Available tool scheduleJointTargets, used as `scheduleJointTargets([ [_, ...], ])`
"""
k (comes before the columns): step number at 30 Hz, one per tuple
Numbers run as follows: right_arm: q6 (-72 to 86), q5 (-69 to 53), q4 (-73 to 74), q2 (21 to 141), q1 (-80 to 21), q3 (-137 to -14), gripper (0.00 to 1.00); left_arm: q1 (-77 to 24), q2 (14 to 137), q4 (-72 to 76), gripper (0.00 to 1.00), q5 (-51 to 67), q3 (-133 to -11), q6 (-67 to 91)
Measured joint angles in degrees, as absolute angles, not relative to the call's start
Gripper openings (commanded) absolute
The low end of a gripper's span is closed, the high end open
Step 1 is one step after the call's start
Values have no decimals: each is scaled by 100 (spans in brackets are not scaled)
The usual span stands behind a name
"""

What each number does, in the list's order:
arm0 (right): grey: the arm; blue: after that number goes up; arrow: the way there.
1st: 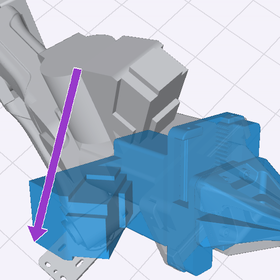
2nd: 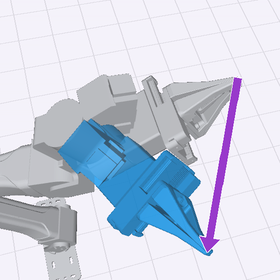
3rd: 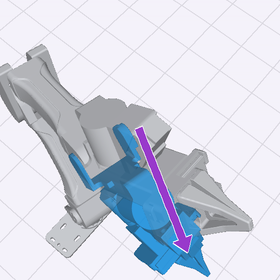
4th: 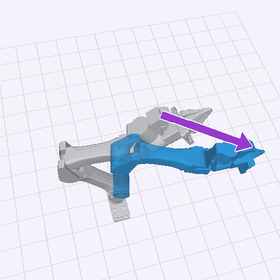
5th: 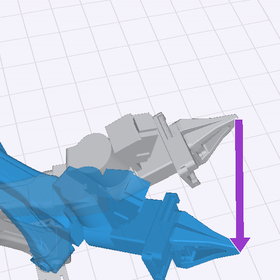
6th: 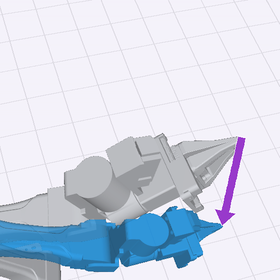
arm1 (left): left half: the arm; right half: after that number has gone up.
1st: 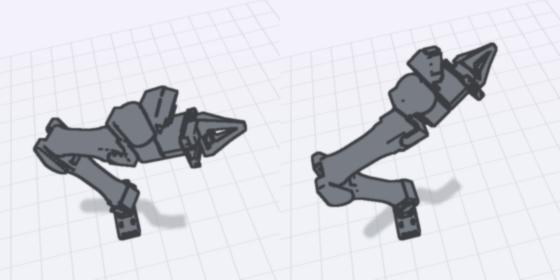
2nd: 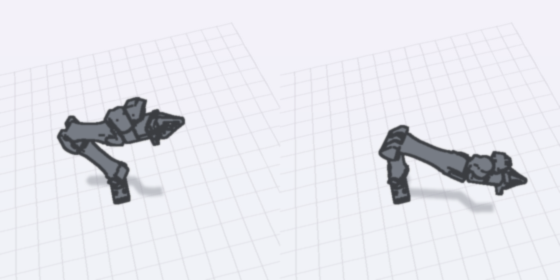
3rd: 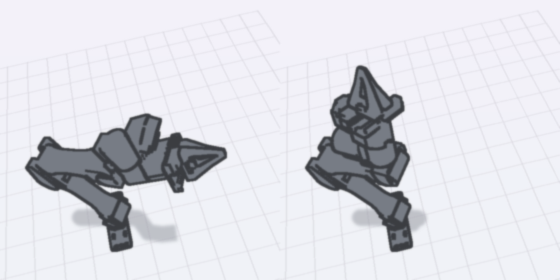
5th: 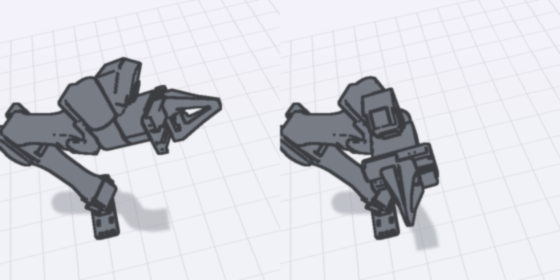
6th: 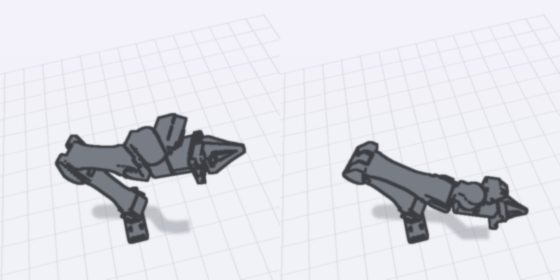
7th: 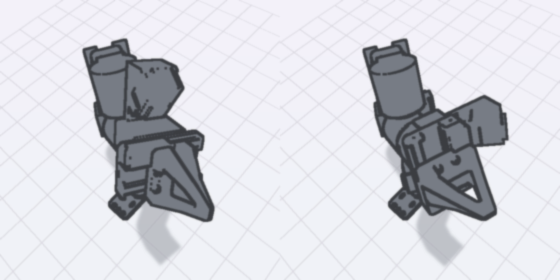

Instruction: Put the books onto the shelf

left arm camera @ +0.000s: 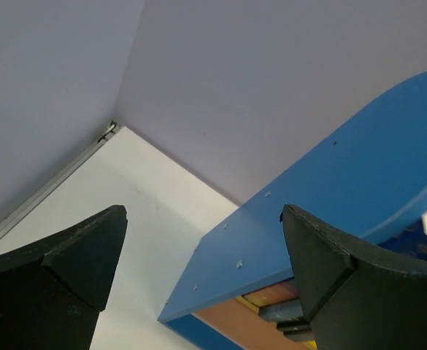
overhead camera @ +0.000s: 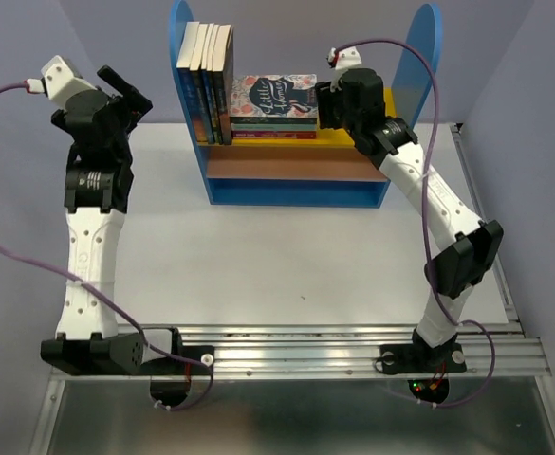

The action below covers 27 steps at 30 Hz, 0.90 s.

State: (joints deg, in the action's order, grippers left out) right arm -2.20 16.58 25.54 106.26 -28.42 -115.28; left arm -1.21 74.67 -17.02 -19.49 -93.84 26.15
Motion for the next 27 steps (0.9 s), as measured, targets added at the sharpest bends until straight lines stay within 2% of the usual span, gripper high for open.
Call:
scheduleJointTargets([
  [2,-250,1664,2547,10296,-2860,-11345,92,-119,7067,-1697,99,-1894,-9253,2668],
  [3,-285,1645,2519,10121,-2864,-11201,100,-115,6875,-1710,99,-1837,-9161,2705],
  [8,-150,1693,2493,9198,-2862,-10396,100,-113,6132,-1844,99,-1494,-8383,2864],
  [20,2056,1719,2375,5968,-2862,-6519,100,-117,4023,-2128,99,-602,-6283,3251],
  [27,2770,1824,2582,4993,-2864,-5341,100,-117,3983,-2213,99,-650,-6158,3251],
])
